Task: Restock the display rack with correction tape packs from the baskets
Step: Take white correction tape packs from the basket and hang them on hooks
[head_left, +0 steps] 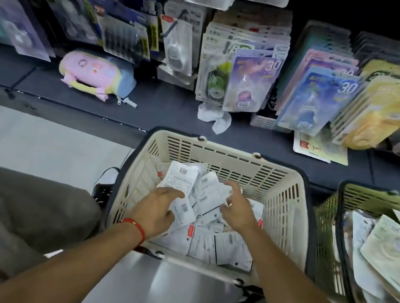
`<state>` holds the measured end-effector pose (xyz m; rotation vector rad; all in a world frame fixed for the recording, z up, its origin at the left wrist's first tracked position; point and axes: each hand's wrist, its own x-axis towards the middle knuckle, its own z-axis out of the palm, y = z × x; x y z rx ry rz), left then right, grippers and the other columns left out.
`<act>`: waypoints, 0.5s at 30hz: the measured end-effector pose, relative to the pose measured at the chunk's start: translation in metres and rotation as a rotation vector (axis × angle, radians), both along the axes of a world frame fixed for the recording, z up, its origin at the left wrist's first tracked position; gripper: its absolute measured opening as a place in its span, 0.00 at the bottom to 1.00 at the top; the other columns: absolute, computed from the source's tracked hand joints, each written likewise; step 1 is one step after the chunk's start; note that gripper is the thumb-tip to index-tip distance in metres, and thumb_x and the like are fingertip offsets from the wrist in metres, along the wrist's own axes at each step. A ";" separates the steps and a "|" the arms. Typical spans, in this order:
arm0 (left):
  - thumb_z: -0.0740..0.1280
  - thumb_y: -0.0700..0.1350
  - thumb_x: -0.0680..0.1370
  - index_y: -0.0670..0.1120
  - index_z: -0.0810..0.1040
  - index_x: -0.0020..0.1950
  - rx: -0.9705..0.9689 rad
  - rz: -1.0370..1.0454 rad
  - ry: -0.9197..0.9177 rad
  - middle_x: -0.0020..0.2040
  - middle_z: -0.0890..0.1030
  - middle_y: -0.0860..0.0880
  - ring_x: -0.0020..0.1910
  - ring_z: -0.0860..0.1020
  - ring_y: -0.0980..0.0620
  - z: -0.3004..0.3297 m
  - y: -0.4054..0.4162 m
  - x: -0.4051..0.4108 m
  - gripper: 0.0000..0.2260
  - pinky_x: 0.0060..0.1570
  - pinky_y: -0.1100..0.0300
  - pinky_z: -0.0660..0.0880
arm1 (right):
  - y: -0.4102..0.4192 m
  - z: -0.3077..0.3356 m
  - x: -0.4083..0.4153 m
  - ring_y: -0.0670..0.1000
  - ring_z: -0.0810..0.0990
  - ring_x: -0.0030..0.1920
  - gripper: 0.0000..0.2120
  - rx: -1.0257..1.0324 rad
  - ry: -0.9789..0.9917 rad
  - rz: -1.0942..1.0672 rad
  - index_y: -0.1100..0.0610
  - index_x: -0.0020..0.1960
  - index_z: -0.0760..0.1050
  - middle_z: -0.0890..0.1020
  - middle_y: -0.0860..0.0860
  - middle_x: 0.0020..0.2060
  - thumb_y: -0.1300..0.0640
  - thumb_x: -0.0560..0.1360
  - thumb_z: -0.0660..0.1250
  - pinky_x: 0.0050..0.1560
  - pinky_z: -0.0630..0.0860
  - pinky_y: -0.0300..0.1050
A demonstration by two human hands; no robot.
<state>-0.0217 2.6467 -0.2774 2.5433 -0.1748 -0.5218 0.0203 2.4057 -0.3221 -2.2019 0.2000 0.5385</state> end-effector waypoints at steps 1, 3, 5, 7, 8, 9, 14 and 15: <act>0.68 0.35 0.78 0.48 0.75 0.75 -0.039 0.033 0.000 0.75 0.75 0.46 0.74 0.71 0.45 0.002 0.000 0.005 0.25 0.74 0.58 0.66 | -0.006 0.012 0.004 0.52 0.80 0.38 0.18 0.062 -0.030 -0.037 0.50 0.67 0.76 0.81 0.51 0.42 0.66 0.80 0.68 0.41 0.78 0.44; 0.71 0.35 0.78 0.48 0.75 0.75 -0.109 0.086 -0.010 0.74 0.75 0.45 0.74 0.72 0.45 0.009 0.000 0.015 0.25 0.74 0.56 0.68 | -0.015 0.036 0.013 0.50 0.75 0.29 0.08 0.154 -0.101 -0.127 0.55 0.54 0.84 0.81 0.50 0.36 0.64 0.80 0.70 0.31 0.74 0.39; 0.75 0.38 0.77 0.52 0.72 0.76 -0.174 0.052 0.006 0.77 0.72 0.49 0.76 0.70 0.48 0.015 0.000 0.020 0.30 0.76 0.57 0.65 | -0.015 0.058 0.020 0.48 0.69 0.23 0.07 0.263 -0.123 -0.238 0.59 0.44 0.86 0.78 0.51 0.29 0.64 0.78 0.71 0.24 0.66 0.37; 0.79 0.45 0.75 0.59 0.68 0.79 -0.266 -0.056 0.070 0.80 0.66 0.55 0.79 0.63 0.54 0.021 -0.003 0.019 0.36 0.78 0.57 0.60 | -0.007 0.074 0.024 0.48 0.66 0.21 0.10 0.413 -0.063 -0.316 0.60 0.37 0.85 0.76 0.53 0.28 0.65 0.76 0.70 0.22 0.60 0.36; 0.79 0.48 0.76 0.61 0.66 0.79 -0.310 -0.092 0.097 0.81 0.65 0.57 0.79 0.61 0.57 0.023 -0.005 0.017 0.36 0.79 0.57 0.59 | -0.002 0.079 0.024 0.47 0.66 0.21 0.11 0.496 -0.009 -0.325 0.60 0.35 0.84 0.76 0.54 0.29 0.64 0.75 0.69 0.21 0.59 0.36; 0.78 0.50 0.77 0.62 0.66 0.79 -0.350 -0.085 0.099 0.79 0.67 0.57 0.78 0.64 0.57 0.023 -0.007 0.014 0.34 0.79 0.55 0.61 | 0.005 0.082 0.025 0.47 0.66 0.21 0.11 0.581 0.056 -0.323 0.59 0.35 0.83 0.76 0.55 0.30 0.63 0.76 0.69 0.21 0.60 0.36; 0.68 0.53 0.84 0.60 0.76 0.68 -0.603 0.387 -0.039 0.59 0.84 0.58 0.57 0.83 0.58 0.029 0.011 0.006 0.13 0.57 0.52 0.83 | 0.044 0.060 0.022 0.51 0.80 0.30 0.19 0.744 0.172 -0.376 0.61 0.54 0.83 0.85 0.58 0.41 0.43 0.82 0.69 0.29 0.76 0.41; 0.68 0.54 0.84 0.59 0.77 0.68 -0.682 0.478 -0.015 0.58 0.85 0.57 0.57 0.84 0.57 0.031 0.018 0.005 0.12 0.54 0.52 0.84 | 0.051 0.048 0.018 0.52 0.83 0.35 0.20 0.547 0.149 -0.298 0.60 0.57 0.82 0.86 0.59 0.46 0.43 0.81 0.69 0.35 0.79 0.44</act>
